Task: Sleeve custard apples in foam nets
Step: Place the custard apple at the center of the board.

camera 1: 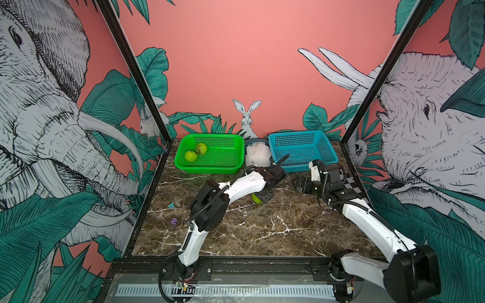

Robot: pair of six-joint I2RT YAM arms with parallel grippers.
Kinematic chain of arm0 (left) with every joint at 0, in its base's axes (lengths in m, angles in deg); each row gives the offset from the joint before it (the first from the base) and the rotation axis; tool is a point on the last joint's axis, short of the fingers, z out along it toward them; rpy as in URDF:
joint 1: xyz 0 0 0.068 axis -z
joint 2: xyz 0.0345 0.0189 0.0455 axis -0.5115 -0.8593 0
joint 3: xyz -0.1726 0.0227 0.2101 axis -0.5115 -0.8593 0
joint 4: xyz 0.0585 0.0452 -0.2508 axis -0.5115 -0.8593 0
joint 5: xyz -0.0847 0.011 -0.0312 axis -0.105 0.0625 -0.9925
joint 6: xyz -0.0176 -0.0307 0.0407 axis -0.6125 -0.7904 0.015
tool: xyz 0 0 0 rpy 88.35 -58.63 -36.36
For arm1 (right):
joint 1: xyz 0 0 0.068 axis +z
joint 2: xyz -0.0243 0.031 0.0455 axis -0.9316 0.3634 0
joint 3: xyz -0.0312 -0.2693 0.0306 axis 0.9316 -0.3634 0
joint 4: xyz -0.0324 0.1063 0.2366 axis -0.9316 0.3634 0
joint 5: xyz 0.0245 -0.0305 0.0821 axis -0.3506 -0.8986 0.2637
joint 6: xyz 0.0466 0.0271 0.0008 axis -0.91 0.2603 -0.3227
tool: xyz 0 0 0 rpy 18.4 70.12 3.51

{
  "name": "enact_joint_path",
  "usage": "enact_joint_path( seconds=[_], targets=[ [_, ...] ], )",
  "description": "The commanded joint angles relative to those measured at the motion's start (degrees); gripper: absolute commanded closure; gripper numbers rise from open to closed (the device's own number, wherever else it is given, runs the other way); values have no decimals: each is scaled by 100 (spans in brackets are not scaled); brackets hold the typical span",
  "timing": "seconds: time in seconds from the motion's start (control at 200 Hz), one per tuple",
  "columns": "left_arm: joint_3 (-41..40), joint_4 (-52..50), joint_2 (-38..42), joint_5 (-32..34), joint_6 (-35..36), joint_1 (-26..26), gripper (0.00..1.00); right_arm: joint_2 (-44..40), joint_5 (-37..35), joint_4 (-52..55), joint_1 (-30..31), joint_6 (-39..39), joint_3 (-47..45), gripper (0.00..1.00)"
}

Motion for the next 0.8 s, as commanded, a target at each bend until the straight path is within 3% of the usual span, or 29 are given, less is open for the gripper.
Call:
enact_joint_path(
  seconds=[0.0,0.21,0.795],
  targets=[
    [82,-405,25,213,77,21,30,-168,-175,15,36,93,-75,5],
    [76,-279,210,-49,17,21,18,-210,-186,23,36,77,-107,5],
    [-338,-15,1541,-183,-260,-5,16,-208,61,171,63,104,31,5]
  ],
)
